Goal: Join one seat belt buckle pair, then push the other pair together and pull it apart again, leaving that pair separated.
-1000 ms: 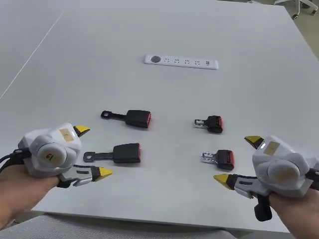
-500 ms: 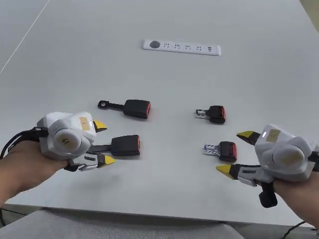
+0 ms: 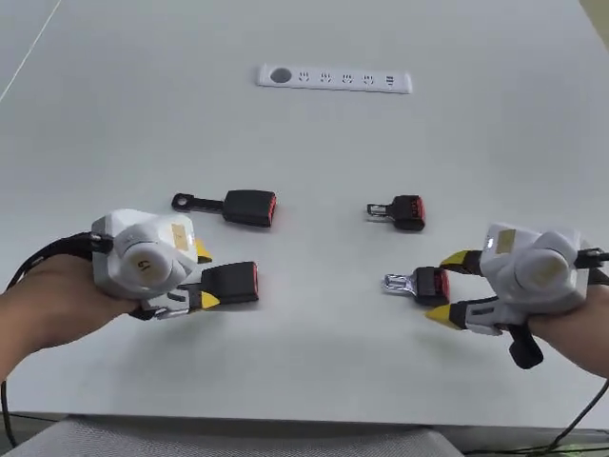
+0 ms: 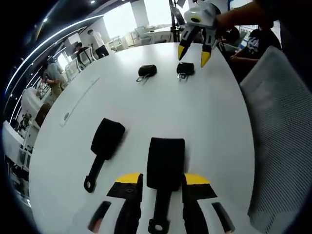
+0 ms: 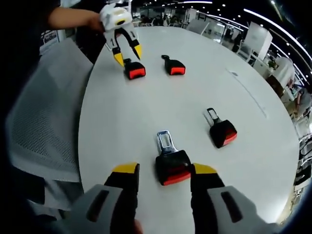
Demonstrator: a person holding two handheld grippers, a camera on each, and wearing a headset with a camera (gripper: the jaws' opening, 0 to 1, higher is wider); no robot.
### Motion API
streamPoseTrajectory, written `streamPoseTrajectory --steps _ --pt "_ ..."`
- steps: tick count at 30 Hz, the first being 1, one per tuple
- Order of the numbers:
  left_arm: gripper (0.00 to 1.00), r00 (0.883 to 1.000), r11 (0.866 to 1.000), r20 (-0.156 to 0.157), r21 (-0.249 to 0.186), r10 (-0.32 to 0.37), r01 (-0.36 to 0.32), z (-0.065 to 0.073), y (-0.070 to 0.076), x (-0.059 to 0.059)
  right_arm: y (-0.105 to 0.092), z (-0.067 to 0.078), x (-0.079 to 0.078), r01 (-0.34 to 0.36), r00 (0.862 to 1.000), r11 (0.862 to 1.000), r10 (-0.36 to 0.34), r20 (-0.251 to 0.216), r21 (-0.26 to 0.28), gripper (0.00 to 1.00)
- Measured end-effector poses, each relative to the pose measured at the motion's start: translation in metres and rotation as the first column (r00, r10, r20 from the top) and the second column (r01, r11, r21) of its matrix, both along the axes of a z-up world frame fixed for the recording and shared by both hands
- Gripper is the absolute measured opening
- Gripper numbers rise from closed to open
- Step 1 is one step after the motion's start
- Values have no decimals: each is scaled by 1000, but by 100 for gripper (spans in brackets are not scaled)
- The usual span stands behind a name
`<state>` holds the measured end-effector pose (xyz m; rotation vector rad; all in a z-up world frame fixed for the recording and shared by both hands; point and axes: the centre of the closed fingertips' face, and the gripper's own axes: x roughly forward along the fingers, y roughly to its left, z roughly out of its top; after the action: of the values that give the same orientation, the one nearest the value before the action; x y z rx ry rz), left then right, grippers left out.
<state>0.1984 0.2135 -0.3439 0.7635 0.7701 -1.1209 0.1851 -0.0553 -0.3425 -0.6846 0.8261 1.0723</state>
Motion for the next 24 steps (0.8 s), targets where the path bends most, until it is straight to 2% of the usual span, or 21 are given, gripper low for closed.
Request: streamPoseTrajectory --steps 7,14,15,16,24 --pt "34 999 999 -25 26 -46 47 -15 1 4 0 -9 7 -39 999 999 39 -9 -28 43" --pt "33 994 993 -42 57 -103 105 -26 0 3 -7 -20 13 -92 995 993 89 -41 -75 38" --pt "33 988 983 -35 100 -149 152 -28 3 2 -11 -24 13 -88 995 991 83 -61 -98 38" --pt "33 985 978 -25 117 -172 174 -30 2 3 -12 -26 13 -94 994 990 87 -66 -107 38" --pt "33 985 980 -47 105 -167 172 -29 0 0 -7 -24 11 -153 987 981 147 -63 -119 37"
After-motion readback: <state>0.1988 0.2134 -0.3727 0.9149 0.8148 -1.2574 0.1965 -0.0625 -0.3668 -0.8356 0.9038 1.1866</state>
